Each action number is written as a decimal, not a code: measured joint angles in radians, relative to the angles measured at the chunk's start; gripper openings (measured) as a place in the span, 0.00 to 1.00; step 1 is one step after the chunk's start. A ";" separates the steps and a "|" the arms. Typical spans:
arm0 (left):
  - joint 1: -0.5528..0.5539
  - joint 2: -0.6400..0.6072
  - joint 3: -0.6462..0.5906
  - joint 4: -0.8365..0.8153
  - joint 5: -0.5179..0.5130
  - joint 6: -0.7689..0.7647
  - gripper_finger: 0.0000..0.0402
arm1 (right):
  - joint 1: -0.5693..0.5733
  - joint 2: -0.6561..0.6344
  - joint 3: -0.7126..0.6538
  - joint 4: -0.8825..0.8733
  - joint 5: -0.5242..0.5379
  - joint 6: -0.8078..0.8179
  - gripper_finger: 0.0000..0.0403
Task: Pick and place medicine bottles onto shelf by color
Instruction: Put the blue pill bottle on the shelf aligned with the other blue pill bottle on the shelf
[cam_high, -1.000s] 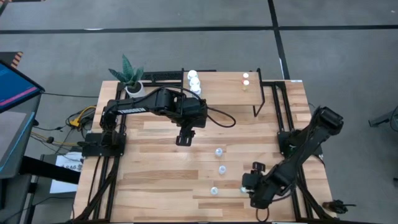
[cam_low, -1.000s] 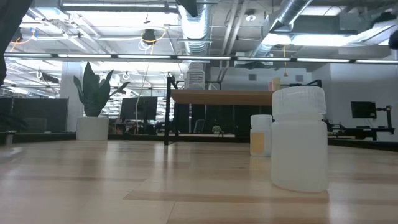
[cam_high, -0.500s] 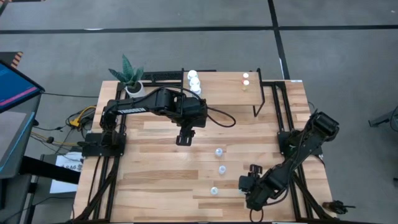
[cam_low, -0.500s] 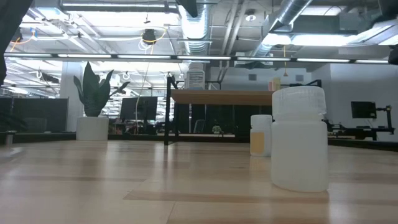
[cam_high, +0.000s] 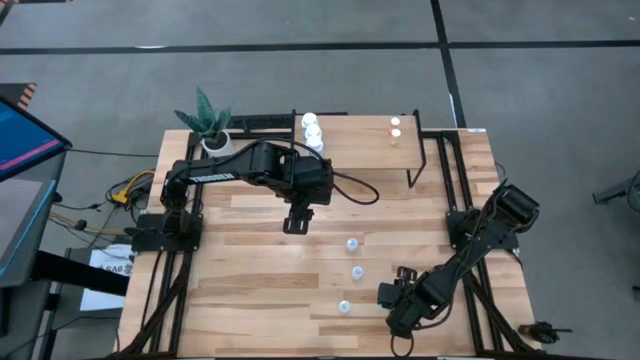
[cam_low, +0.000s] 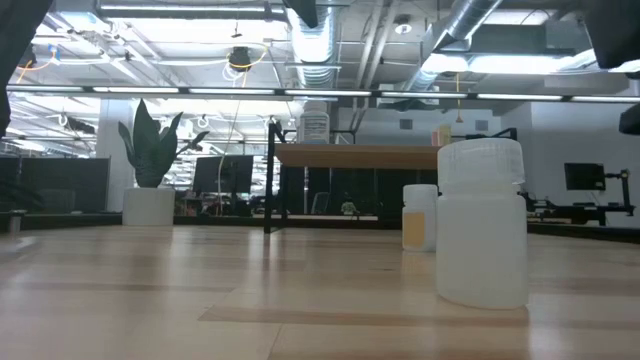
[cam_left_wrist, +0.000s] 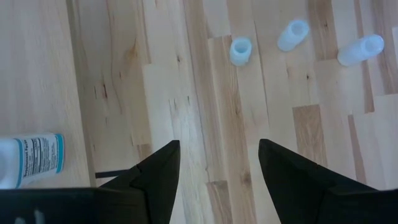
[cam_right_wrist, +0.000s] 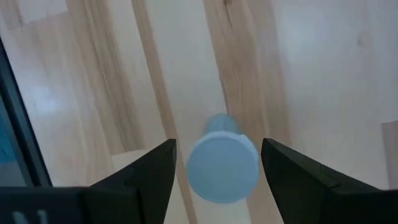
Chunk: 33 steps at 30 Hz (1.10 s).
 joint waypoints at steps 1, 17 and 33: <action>0.000 0.000 0.000 0.000 0.000 0.000 0.51 | -0.002 0.000 0.000 0.004 0.000 0.003 0.65; 0.000 0.000 0.000 0.003 0.000 0.000 0.51 | -0.014 -0.013 0.000 0.009 -0.001 0.003 0.60; 0.000 0.000 0.000 0.003 0.000 0.000 0.51 | -0.045 -0.013 0.000 0.009 -0.020 -0.026 0.26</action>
